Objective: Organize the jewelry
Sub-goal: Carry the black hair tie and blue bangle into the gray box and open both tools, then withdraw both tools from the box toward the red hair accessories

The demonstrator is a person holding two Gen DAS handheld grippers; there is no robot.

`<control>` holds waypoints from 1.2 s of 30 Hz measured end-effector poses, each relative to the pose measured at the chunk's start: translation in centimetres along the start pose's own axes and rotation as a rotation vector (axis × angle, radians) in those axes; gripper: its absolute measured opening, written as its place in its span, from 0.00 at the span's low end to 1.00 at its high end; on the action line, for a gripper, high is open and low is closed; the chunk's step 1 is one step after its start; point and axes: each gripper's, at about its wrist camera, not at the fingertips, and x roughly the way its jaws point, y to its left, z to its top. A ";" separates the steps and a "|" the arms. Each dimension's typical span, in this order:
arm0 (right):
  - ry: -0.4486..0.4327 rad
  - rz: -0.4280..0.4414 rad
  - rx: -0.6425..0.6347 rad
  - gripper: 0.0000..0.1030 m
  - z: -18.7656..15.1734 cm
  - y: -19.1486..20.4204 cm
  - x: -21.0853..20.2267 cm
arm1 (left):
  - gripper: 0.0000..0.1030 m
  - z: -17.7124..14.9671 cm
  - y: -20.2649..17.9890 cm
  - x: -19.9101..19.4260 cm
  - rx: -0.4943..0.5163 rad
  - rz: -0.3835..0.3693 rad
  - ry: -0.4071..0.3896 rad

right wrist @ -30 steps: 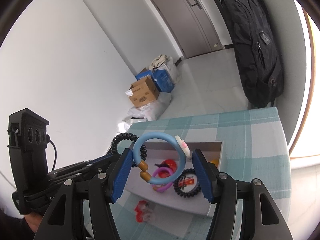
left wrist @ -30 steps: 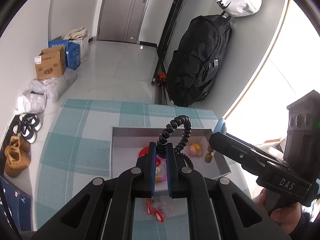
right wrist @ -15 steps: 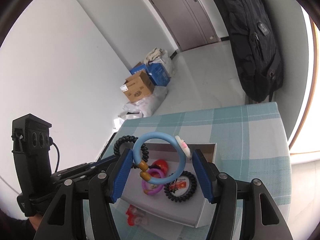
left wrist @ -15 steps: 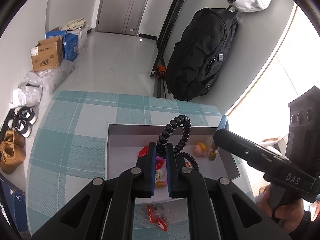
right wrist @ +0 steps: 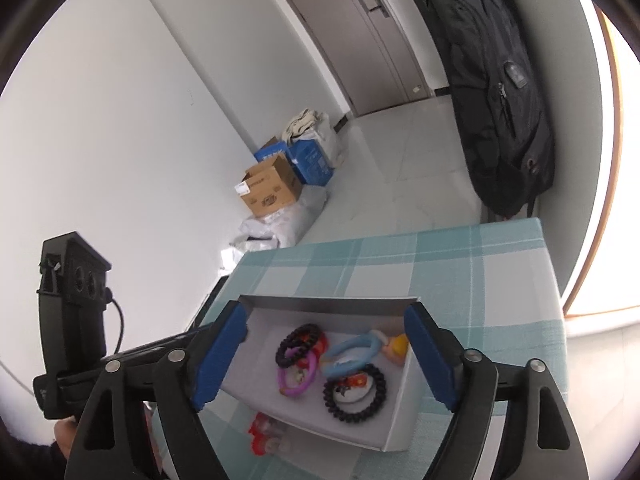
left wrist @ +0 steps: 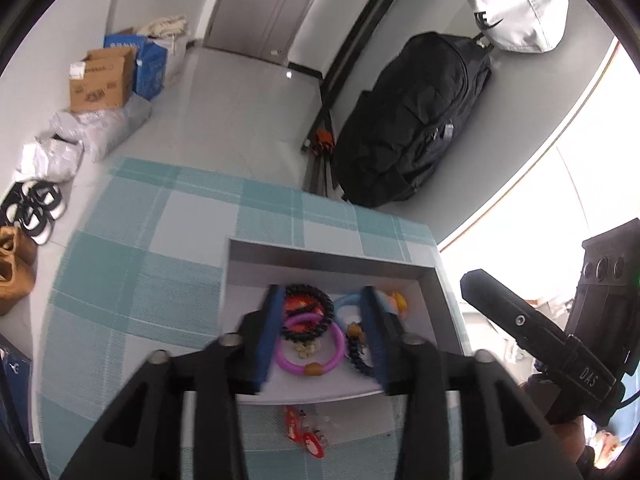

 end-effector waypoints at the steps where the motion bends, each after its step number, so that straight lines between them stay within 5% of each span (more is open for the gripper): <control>1: 0.000 -0.001 0.004 0.81 0.0 -0.1 -0.1 | 0.43 0.0 0.0 -0.2 0.000 0.006 -0.010; 11: -0.005 -0.012 -0.015 0.89 -0.6 0.4 -0.8 | 0.48 -1.2 -0.4 -0.8 0.049 0.117 -0.025; 14: -0.011 -0.028 -0.027 0.92 -1.1 0.7 -1.1 | 0.60 -1.7 -0.5 -1.5 0.065 0.138 -0.036; 26: -0.004 -0.043 -0.052 1.00 -3.2 1.6 -2.4 | 0.65 -3.4 0.4 -2.9 0.048 0.226 -0.055; 36: 0.030 -0.041 -0.118 1.00 -5.4 3.7 -3.2 | 0.71 -5.0 1.7 -3.2 0.020 0.240 -0.015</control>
